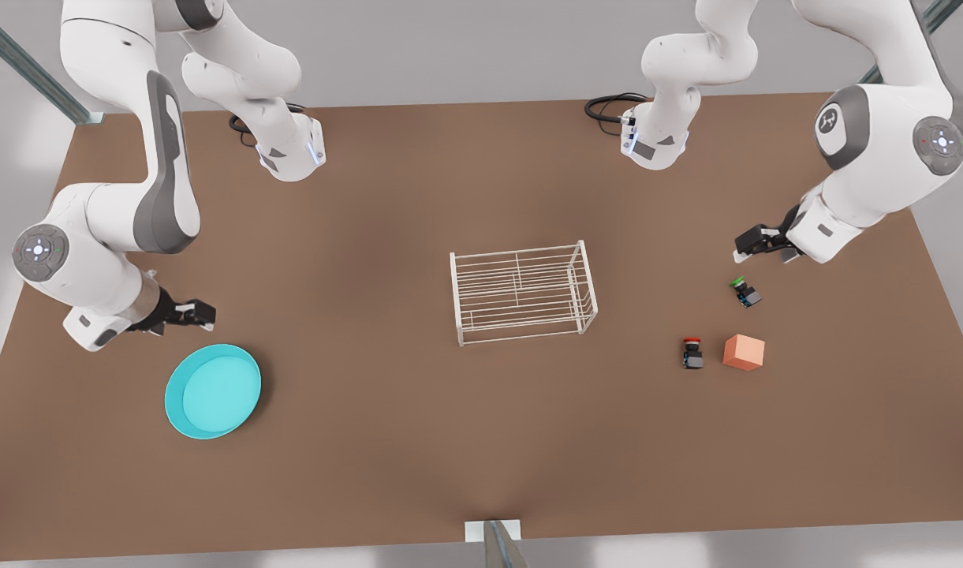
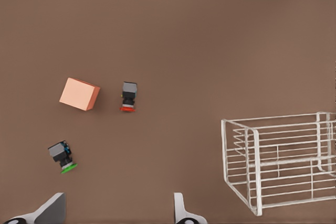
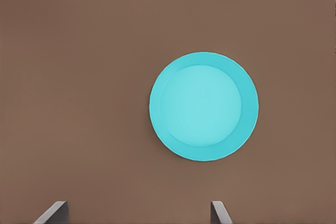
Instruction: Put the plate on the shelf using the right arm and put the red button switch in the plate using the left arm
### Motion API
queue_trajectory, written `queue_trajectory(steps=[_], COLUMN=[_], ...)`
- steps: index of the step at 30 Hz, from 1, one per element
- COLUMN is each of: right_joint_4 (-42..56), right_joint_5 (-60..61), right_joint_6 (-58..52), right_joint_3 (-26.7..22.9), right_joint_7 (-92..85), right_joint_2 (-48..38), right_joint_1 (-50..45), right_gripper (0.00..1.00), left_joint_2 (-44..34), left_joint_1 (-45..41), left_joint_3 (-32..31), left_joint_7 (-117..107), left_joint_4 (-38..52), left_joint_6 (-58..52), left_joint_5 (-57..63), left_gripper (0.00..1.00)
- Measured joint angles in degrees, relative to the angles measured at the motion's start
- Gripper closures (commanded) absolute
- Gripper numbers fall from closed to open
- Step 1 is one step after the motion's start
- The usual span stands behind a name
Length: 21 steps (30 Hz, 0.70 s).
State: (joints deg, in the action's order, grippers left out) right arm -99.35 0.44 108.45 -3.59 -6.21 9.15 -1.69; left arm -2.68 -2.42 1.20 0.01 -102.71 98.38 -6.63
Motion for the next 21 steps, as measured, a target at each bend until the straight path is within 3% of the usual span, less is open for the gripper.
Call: queue_trajectory(steps=[3, 13, 21], right_joint_4=[1.63, 20.06, 24.35], right_joint_5=[0.01, 10.63, 15.11], right_joint_6=[0.99, 2.71, 3.49], right_joint_3=[-0.16, -0.41, -0.27], right_joint_7=[0.14, -4.48, -11.83], right_joint_2=[1.38, 25.43, 33.97], right_joint_1=[0.10, 10.98, 15.33], right_gripper=[0.00, 0.00, 0.00], left_joint_2=[0.34, 2.42, 2.16], left_joint_1=[-2.20, -3.49, -1.69], left_joint_3=[-0.01, -0.17, 0.20], left_joint_7=[-0.26, -0.71, -0.95], left_joint_4=[0.51, 1.16, 1.22], left_joint_6=[-0.07, -5.16, -5.88], left_joint_5=[-0.02, 0.76, 3.02], left_gripper=[0.00, 0.00, 0.00])
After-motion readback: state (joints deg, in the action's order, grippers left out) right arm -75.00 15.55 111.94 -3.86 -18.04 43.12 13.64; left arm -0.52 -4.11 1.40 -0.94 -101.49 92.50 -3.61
